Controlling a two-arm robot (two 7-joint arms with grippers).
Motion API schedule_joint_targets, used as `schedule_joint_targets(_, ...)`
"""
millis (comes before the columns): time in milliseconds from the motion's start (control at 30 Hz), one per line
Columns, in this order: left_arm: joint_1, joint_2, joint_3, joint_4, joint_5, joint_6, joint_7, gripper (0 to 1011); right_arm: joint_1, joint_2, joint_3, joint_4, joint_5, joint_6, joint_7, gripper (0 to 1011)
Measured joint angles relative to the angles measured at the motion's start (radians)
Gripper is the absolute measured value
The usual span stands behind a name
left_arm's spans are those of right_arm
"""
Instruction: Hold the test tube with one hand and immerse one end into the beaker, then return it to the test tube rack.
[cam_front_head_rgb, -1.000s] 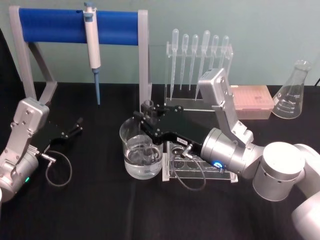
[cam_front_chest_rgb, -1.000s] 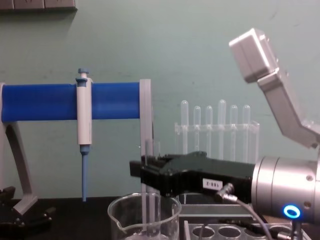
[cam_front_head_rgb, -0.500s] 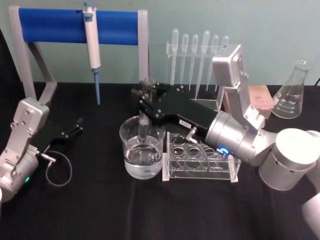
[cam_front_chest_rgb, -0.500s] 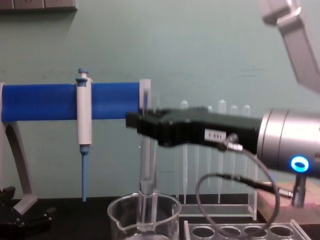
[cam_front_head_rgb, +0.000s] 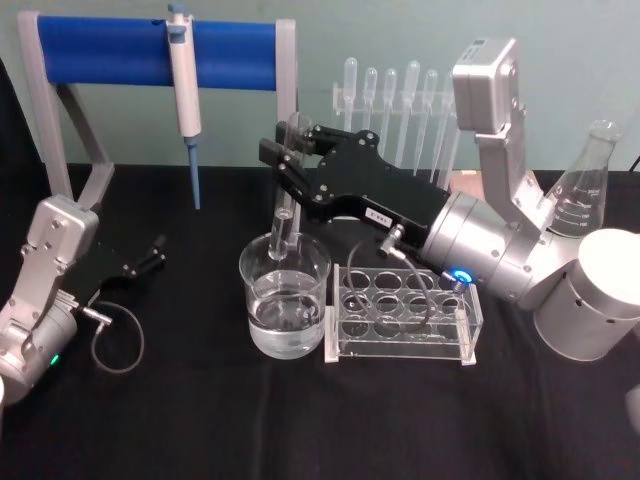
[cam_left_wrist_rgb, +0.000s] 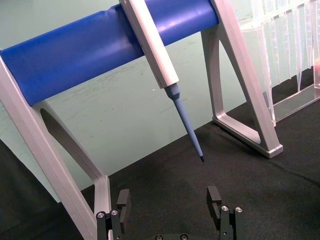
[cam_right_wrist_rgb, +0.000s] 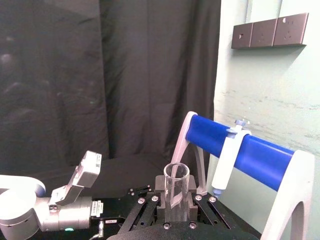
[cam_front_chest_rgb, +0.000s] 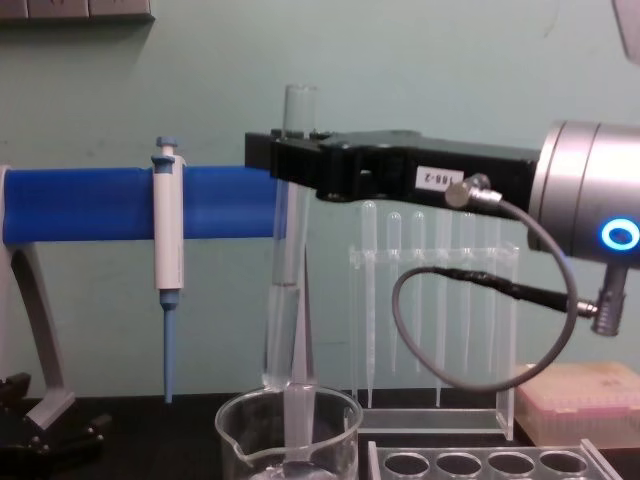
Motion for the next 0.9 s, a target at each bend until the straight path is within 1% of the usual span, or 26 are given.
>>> schedule_joint_targets(167,0.0,0.0,0.0,0.0,0.0,0.0,0.0,1000,0.006,0.018,0.008,-0.017,0.018,0.016,-0.004,224)
schedule_joint_targets(367,0.0,0.0,0.0,0.0,0.0,0.0,0.0,1000,0.006,0.049,0.029,-0.04,0.05,0.023,-0.004,224)
schedule_joint_targets(500,0.0,0.0,0.0,0.0,0.0,0.0,0.0,1000,-0.008,0.078,0.05,-0.058,0.078,0.024,-0.004,224)
schedule_joint_targets(633,0.0,0.0,0.0,0.0,0.0,0.0,0.0,1000,-0.032,0.118,0.08,-0.074,0.109,0.017,-0.003,224)
schedule_joint_targets(900,0.0,0.0,0.0,0.0,0.0,0.0,0.0,1000,-0.074,0.18,0.129,-0.079,0.144,-0.01,-0.002,224)
